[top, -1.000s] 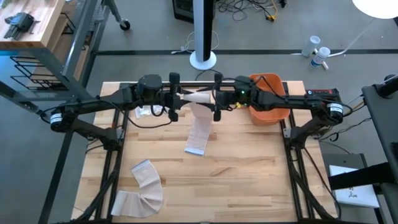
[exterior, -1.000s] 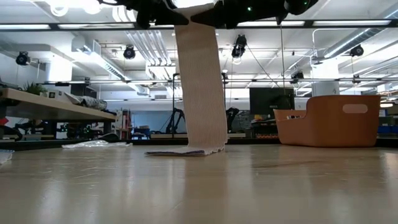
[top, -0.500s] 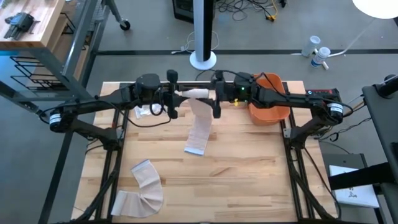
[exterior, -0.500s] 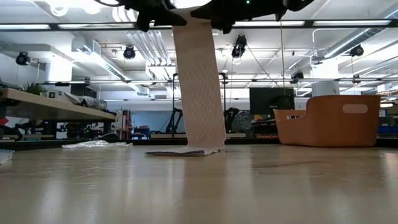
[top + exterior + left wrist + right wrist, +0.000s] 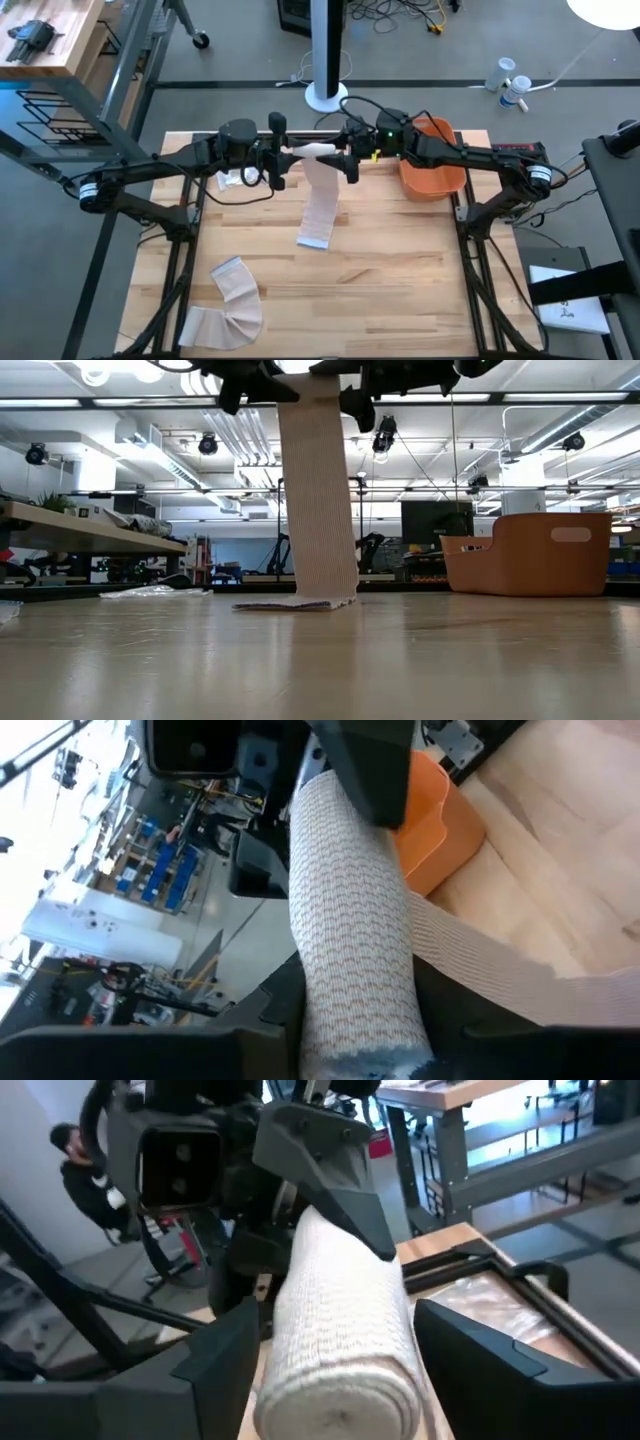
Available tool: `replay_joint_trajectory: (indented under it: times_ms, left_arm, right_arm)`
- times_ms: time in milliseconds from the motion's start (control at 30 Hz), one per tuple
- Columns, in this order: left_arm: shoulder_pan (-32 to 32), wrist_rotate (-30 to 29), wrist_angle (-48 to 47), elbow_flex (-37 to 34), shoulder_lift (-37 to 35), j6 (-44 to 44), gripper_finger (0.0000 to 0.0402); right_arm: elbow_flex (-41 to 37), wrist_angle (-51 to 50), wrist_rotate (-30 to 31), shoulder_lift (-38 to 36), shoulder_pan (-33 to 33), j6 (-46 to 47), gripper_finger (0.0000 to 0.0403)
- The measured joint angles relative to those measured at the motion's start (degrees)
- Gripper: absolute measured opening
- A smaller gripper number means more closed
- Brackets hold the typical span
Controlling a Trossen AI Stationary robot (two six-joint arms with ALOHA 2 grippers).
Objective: Roll bandage
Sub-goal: Roll the center brown bandage
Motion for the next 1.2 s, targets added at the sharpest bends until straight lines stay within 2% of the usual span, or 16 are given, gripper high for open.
replay_joint_trajectory:
  times_ms: [200, 433, 700, 1033, 1200]
  left_arm:
    - [0.02, 0.29, 0.78, 0.00, 0.00, 0.83, 0.0113]
    - [0.02, 0.36, 1.80, 0.00, 0.00, 2.02, 0.0102]
    - [0.09, 0.38, 3.09, 0.00, 0.00, 3.82, 0.0115]
    - [1.94, 0.63, 5.67, 0.00, 0.00, 6.53, 0.0104]
    - [4.23, 4.89, 5.67, 0.00, 0.00, 6.57, 0.0116]
  right_arm:
    - [-0.07, 0.13, -0.01, 0.09, -0.07, 7.86, 0.0279]
    - [0.02, 1.73, -0.02, 0.09, -0.32, 13.47, 0.0291]
    - [0.12, 2.72, -0.04, 0.09, -0.41, 16.84, 0.0278]
    - [0.13, 2.98, 0.20, 0.09, -0.41, 23.17, 0.0266]
    - [0.13, 3.52, 0.35, 0.09, -0.41, 26.05, 0.0261]
